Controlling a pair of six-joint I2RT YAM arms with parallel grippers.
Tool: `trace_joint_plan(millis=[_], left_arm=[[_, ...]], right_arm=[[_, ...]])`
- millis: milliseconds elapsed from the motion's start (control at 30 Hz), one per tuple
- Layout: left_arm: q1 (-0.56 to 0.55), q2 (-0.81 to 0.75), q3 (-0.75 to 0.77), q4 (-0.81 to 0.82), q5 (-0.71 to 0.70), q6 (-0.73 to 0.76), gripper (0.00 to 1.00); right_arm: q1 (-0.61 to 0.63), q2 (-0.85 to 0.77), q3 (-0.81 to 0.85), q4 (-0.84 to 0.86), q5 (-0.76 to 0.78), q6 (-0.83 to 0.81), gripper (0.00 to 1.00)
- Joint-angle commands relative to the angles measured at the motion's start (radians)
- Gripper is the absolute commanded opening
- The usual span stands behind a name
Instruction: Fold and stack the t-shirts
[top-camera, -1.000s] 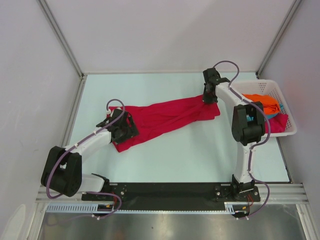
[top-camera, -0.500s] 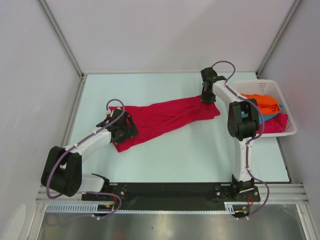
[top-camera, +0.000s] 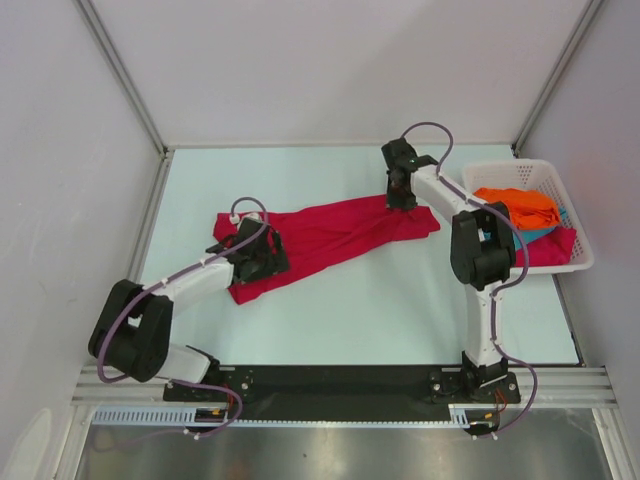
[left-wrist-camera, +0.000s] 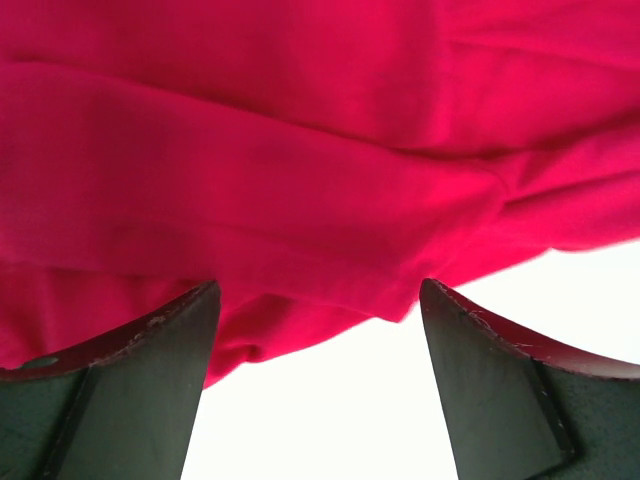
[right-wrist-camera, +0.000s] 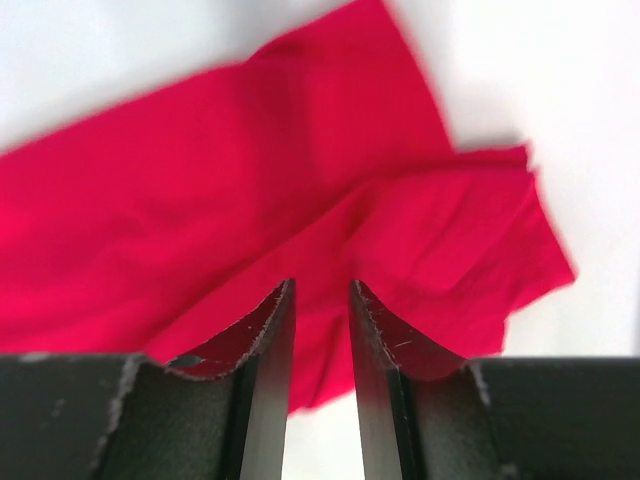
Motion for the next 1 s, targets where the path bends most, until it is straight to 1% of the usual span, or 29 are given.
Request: trace_joint_plan(millis=[0,167,300,367,467,533,567,600,667,700,767,800,833,867,967], left_arm=[[-0.067,0.024,0.029,0.140,-0.022,0.108,0.87],[-0.162,0.053,0.021,0.224,-0.059,0.176,0.87],[-0.224,0.099,0.018,0.255,-0.107,0.216,0.86],[-0.251,0.126,0.022,0.249,-0.146,0.231,0.86],[-0.264,0.155,0.029,0.231,-0.183,0.228,0.84],[-0.267,0.165,0.033,0.212,-0.217,0.216,0.81],[-0.267,0.177,0.047,0.183,-0.228,0.208,0.78],[-0.267,0.185,0.053,0.169,-0.238,0.205,0.72],[-0.268,0.195,0.070,0.143,-0.261,0.204,0.64],[-0.268,0.199,0.076,0.134,-0.271,0.199,0.54],[-0.268,0.205,0.087,0.113,-0.286,0.196,0.44],[-0.268,0.205,0.090,0.111,-0.291,0.193,0.34],[-0.268,0.206,0.091,0.106,-0.294,0.190,0.31],[-0.268,0.206,0.093,0.100,-0.300,0.190,0.30],[-0.268,0.203,0.098,0.086,-0.304,0.187,0.30]], right_arm=[[0.045,-0.113,-0.064,0.012,0.035,0.000,0.33],[0.051,-0.167,-0.137,0.027,0.041,0.005,0.34],[0.049,-0.190,-0.174,0.029,0.051,0.002,0.33],[0.046,-0.203,-0.188,0.027,0.054,-0.001,0.33],[0.043,-0.225,-0.200,0.027,0.058,-0.006,0.33],[0.043,-0.234,-0.207,0.026,0.064,-0.007,0.33],[0.040,-0.242,-0.211,0.027,0.064,-0.009,0.33],[0.039,-0.245,-0.213,0.027,0.067,-0.011,0.34],[0.036,-0.248,-0.219,0.026,0.069,-0.014,0.34],[0.036,-0.250,-0.219,0.026,0.069,-0.014,0.34],[0.034,-0.248,-0.222,0.026,0.069,-0.017,0.34],[0.034,-0.248,-0.226,0.024,0.067,-0.015,0.33],[0.034,-0.246,-0.226,0.026,0.067,-0.017,0.33],[0.036,-0.246,-0.228,0.026,0.067,-0.014,0.33],[0.037,-0.245,-0.226,0.027,0.067,-0.015,0.33]])
